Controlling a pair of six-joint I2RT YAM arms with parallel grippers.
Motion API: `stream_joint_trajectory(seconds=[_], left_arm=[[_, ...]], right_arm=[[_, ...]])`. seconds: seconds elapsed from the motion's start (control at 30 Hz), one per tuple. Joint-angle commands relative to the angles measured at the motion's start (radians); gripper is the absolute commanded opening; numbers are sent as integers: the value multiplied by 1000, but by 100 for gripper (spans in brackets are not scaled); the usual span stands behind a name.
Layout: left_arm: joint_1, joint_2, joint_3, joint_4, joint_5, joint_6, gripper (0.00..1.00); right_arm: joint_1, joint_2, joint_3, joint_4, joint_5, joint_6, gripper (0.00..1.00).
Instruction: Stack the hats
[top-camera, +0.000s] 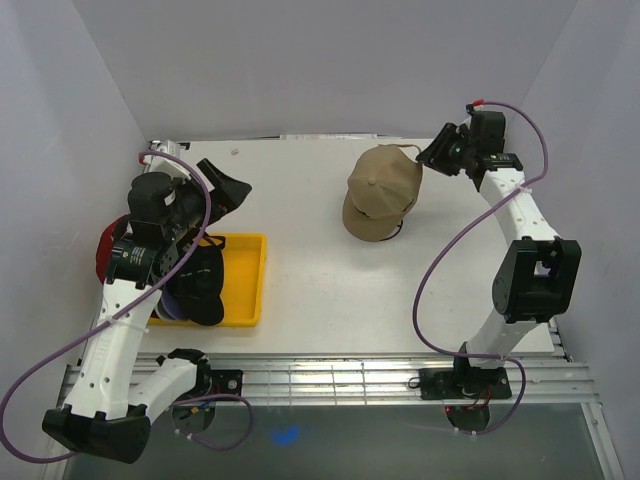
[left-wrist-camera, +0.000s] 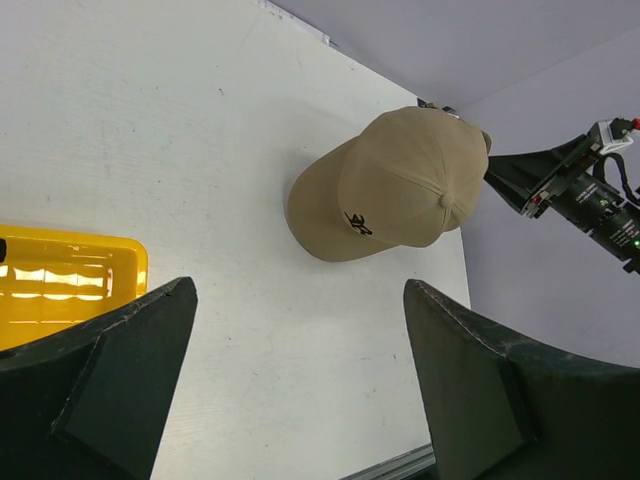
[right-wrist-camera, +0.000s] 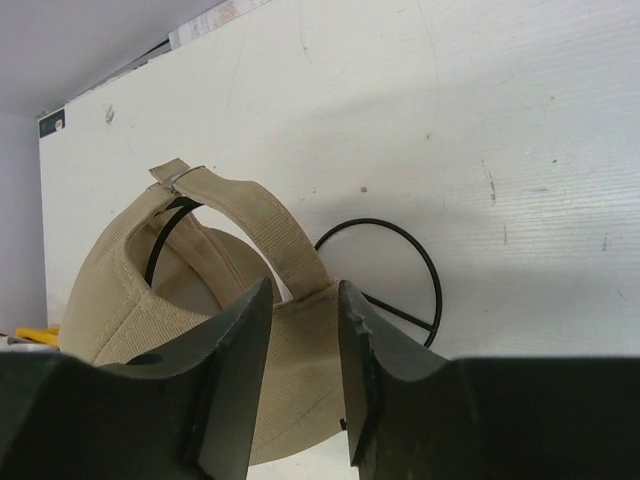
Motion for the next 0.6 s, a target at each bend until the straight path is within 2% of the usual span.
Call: stream_joint_trajectory(seconds=[0.0, 0.37, 0.5, 0.57], left_arm=[[-4, -18, 4, -15, -15, 14, 95], [-4, -18, 9, -23, -22, 19, 95], [-4, -19, 9, -25, -24, 20, 95], [-4, -16, 7, -23, -24, 22, 95]], right_arm=[[4, 7, 71, -9, 24, -30, 38], [10, 79, 172, -63, 41, -51, 24], [13, 84, 185, -75, 47, -63, 25], [16, 65, 168, -71, 55, -67, 33]])
